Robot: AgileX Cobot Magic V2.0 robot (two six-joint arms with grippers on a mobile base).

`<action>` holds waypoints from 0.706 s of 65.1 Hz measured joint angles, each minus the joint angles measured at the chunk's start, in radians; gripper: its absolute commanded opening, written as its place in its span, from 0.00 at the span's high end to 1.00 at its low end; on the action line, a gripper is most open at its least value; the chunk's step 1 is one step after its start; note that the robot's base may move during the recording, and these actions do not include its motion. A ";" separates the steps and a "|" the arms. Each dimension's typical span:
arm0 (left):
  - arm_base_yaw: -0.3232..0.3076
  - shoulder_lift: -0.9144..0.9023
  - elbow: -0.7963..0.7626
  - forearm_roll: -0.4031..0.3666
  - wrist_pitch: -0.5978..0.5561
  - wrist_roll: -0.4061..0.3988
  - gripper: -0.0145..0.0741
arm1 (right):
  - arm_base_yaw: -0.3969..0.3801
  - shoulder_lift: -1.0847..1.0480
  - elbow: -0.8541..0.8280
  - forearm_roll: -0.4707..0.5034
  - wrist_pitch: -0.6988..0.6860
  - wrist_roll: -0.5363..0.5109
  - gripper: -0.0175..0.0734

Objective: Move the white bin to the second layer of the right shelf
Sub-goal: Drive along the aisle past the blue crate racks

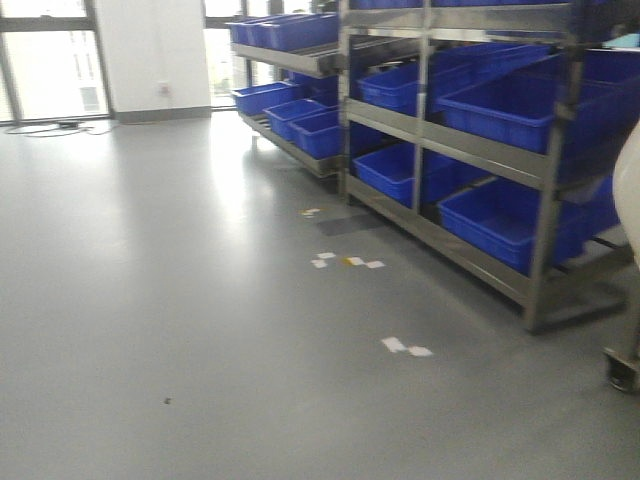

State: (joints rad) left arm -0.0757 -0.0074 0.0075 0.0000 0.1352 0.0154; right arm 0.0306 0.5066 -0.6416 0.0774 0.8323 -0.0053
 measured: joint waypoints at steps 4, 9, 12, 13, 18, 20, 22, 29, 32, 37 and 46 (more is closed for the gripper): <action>0.000 0.000 0.000 0.000 0.000 0.000 0.74 | 0.000 0.000 0.000 0.000 0.000 0.000 0.75; 0.000 0.000 0.000 0.000 0.000 0.000 0.74 | 0.000 0.000 0.000 0.000 0.000 0.000 0.75; 0.000 0.000 0.000 0.000 0.000 0.000 0.74 | 0.000 0.000 0.000 0.000 0.000 0.000 0.75; 0.000 0.000 0.000 0.000 0.000 0.000 0.74 | 0.000 0.000 0.000 0.000 0.000 0.000 0.75; 0.000 0.000 0.000 0.000 0.000 0.000 0.74 | 0.000 0.000 0.000 0.000 0.000 0.000 0.75; 0.000 0.000 0.000 0.000 0.000 0.000 0.74 | 0.000 0.000 0.000 0.000 0.000 0.000 0.75; 0.000 0.000 0.000 0.000 0.000 0.000 0.74 | 0.000 0.000 0.000 0.000 0.000 0.000 0.75; 0.000 0.000 0.000 0.000 0.000 0.000 0.74 | 0.000 0.000 0.000 0.000 0.000 0.000 0.75; 0.000 0.000 0.000 0.000 0.000 0.000 0.74 | 0.000 0.000 0.000 0.000 0.000 0.000 0.75; 0.000 0.000 0.000 0.000 0.000 0.000 0.74 | 0.000 0.000 0.000 0.000 0.000 0.000 0.75; 0.000 0.000 0.000 0.000 0.000 0.000 0.74 | 0.000 0.000 0.000 0.000 0.000 0.000 0.75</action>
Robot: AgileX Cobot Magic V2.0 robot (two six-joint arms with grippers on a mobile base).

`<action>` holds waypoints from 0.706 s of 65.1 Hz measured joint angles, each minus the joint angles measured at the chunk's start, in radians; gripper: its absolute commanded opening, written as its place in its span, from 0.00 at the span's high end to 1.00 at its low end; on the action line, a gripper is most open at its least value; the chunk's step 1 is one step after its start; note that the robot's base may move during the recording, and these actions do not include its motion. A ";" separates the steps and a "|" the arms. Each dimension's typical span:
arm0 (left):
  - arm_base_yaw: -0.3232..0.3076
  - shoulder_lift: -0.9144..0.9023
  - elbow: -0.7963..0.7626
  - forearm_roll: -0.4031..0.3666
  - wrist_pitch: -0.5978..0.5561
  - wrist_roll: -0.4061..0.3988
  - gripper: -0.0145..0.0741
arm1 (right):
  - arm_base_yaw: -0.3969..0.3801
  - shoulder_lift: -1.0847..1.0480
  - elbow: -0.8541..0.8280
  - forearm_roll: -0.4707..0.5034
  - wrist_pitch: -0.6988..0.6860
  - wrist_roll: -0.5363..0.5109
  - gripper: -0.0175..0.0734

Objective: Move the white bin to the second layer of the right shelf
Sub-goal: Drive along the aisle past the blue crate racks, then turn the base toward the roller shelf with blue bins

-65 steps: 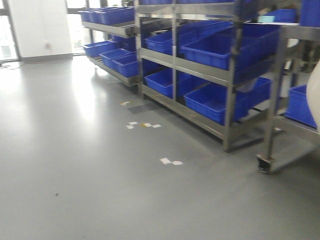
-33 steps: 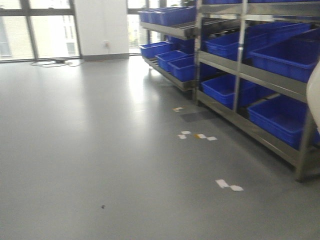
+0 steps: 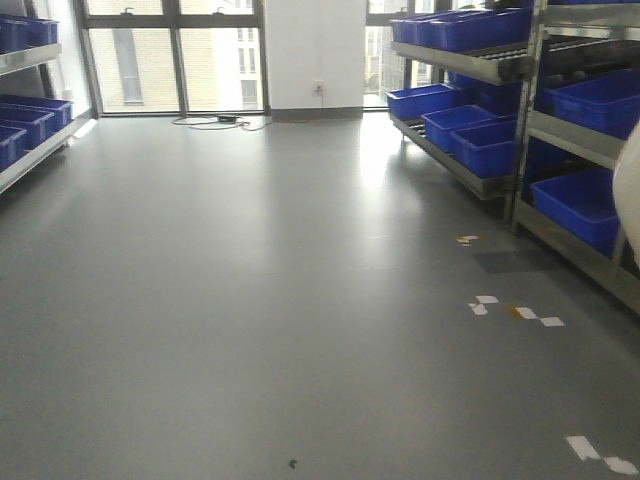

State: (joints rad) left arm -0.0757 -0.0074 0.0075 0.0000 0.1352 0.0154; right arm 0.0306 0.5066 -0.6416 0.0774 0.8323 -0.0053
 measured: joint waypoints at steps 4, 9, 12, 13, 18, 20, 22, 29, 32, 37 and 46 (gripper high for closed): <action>0.000 0.000 0.000 0.000 0.000 0.000 0.74 | 0.000 0.000 0.000 0.000 0.000 0.000 0.75; 0.000 0.000 0.000 0.000 0.000 0.000 0.74 | 0.000 0.000 0.000 0.000 0.000 0.000 0.75; 0.000 0.000 0.000 0.000 0.000 0.000 0.74 | 0.000 0.000 0.000 0.000 0.000 0.000 0.75; 0.000 0.000 0.000 0.000 0.000 0.000 0.74 | 0.000 0.000 0.000 0.000 0.000 0.000 0.75; 0.000 0.000 0.000 0.000 0.000 0.000 0.74 | 0.000 0.000 0.000 0.000 0.000 0.000 0.75; 0.000 0.000 0.000 0.000 0.000 0.000 0.74 | 0.000 0.000 0.000 0.000 0.000 0.000 0.75; 0.000 0.000 0.000 0.000 0.000 0.000 0.74 | 0.000 0.000 0.000 0.000 0.000 0.000 0.75; 0.000 0.000 0.000 0.000 0.000 0.000 0.74 | 0.000 0.000 0.000 0.000 0.000 0.000 0.75; 0.000 0.000 0.000 0.000 0.000 0.000 0.74 | 0.000 0.000 0.000 0.000 0.000 0.000 0.75; 0.000 0.000 0.000 0.000 0.000 0.000 0.74 | 0.000 0.000 0.000 0.000 0.000 0.000 0.75; 0.000 0.000 0.000 0.000 0.000 0.000 0.74 | 0.000 0.000 0.000 0.000 0.000 0.000 0.75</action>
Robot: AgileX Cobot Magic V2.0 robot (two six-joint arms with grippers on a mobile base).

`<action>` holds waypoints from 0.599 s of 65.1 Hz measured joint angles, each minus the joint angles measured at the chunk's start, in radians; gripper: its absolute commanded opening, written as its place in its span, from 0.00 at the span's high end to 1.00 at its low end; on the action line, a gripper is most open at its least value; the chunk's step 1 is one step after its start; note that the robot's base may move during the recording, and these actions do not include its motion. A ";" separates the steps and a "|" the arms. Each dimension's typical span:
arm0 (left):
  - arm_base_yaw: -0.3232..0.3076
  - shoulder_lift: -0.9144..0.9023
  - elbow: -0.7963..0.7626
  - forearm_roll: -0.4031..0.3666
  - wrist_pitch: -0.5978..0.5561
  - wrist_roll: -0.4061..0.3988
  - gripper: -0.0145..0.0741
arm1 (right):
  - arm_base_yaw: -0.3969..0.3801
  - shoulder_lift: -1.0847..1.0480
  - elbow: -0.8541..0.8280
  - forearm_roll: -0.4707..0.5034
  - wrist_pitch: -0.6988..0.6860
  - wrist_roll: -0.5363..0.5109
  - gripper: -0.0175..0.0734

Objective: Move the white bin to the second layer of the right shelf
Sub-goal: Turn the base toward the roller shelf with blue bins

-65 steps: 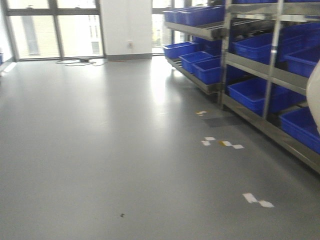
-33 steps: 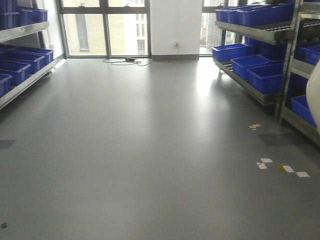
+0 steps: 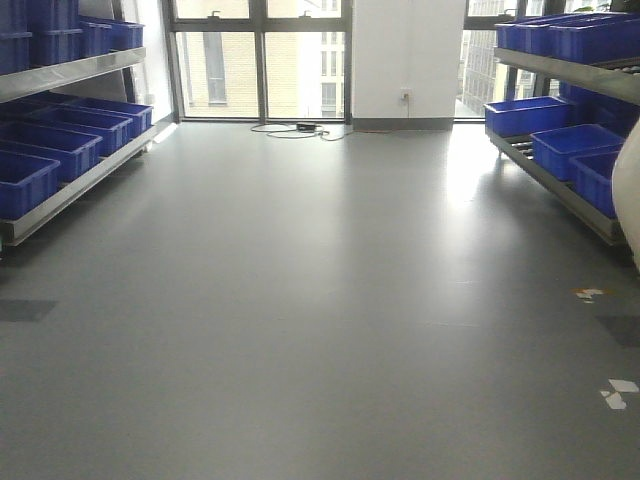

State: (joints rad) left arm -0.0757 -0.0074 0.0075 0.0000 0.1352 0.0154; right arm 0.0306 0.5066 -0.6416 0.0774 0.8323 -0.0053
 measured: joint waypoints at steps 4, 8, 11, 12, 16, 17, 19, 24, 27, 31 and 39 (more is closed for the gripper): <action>0.000 0.000 0.000 0.000 0.000 0.000 0.74 | 0.000 0.000 0.000 0.000 0.000 0.000 0.75; 0.000 0.000 0.000 0.000 0.000 0.000 0.74 | 0.000 0.000 0.000 0.000 0.000 0.000 0.75; 0.000 0.000 0.000 0.000 0.000 0.000 0.74 | 0.000 0.000 0.000 0.000 0.000 0.000 0.75; 0.000 0.000 0.000 0.000 0.000 0.000 0.74 | 0.000 0.000 0.000 0.000 0.000 0.000 0.75; 0.000 0.000 0.000 0.000 0.000 0.000 0.74 | 0.000 0.000 0.000 0.000 0.000 0.000 0.75; 0.000 0.000 0.000 0.000 0.000 0.000 0.74 | 0.000 0.000 0.000 0.000 0.000 0.000 0.75; 0.000 0.000 0.000 0.000 0.000 0.000 0.74 | 0.000 0.000 0.000 0.000 0.000 0.000 0.75; 0.000 0.000 0.000 0.000 0.000 0.000 0.74 | 0.000 0.000 0.000 0.000 0.000 0.000 0.75; 0.000 0.000 0.000 0.000 0.000 0.000 0.74 | 0.000 0.000 0.000 0.000 0.000 0.000 0.75; 0.000 0.000 0.000 0.000 0.000 0.000 0.74 | 0.000 0.000 0.000 0.000 0.000 0.000 0.75; 0.000 0.000 0.000 0.000 0.000 0.000 0.74 | 0.000 0.000 0.000 0.000 0.000 0.000 0.75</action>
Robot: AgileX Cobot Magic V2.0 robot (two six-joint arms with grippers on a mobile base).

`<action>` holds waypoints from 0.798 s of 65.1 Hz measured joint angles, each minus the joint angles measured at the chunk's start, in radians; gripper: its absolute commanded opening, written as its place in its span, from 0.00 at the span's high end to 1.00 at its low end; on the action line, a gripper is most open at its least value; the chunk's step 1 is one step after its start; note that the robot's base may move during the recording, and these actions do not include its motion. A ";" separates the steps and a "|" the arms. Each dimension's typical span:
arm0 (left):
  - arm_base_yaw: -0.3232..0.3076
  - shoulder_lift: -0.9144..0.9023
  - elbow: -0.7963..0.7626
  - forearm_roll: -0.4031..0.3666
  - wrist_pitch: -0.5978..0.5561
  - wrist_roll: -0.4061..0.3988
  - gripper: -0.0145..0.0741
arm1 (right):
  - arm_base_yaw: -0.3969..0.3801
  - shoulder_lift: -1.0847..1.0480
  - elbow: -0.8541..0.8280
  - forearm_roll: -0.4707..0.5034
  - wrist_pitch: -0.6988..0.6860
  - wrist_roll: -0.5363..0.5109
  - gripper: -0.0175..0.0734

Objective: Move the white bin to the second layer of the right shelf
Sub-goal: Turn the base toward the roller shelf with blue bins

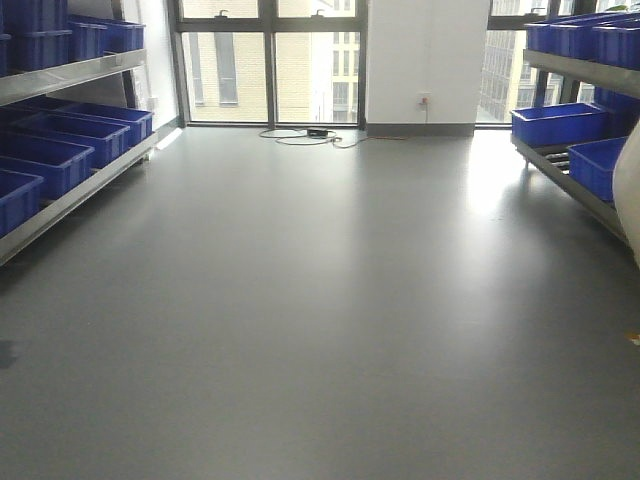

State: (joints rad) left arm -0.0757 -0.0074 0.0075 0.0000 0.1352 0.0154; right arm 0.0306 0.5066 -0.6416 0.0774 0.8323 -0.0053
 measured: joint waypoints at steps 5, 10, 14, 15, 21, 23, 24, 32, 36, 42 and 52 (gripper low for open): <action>0.000 0.000 0.000 0.000 0.000 0.000 0.74 | 0.000 0.000 0.000 0.000 0.000 0.000 0.75; 0.000 0.000 0.000 0.000 0.000 0.000 0.74 | 0.000 0.000 0.000 0.000 0.000 0.000 0.75; 0.000 0.000 0.000 0.000 0.000 0.000 0.74 | 0.000 0.000 0.000 0.000 0.000 0.000 0.75; 0.000 0.000 0.000 0.000 0.000 0.000 0.74 | 0.000 0.000 0.000 0.000 0.000 0.000 0.75; 0.000 0.000 0.000 0.000 0.000 0.000 0.74 | 0.000 0.000 0.000 0.000 0.000 0.000 0.75; 0.000 0.000 0.000 0.000 0.000 0.000 0.74 | 0.000 0.000 0.000 0.000 0.000 0.000 0.75; 0.000 0.000 0.000 0.000 0.000 0.000 0.74 | 0.000 0.000 0.000 0.000 0.000 0.000 0.75; 0.000 0.000 0.000 0.000 0.000 0.000 0.74 | 0.000 0.000 0.000 0.000 0.000 0.000 0.75; 0.000 0.000 0.000 0.000 0.000 0.000 0.74 | 0.000 0.000 0.000 0.000 0.000 0.000 0.75; 0.000 0.000 0.000 0.000 0.000 0.000 0.74 | 0.000 0.000 0.000 0.000 0.000 0.000 0.75; 0.000 0.000 0.000 0.000 0.000 0.000 0.74 | 0.000 0.000 0.000 0.000 0.000 0.000 0.75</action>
State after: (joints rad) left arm -0.0757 -0.0074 0.0075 0.0000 0.1352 0.0154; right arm 0.0306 0.5066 -0.6416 0.0774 0.8323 -0.0053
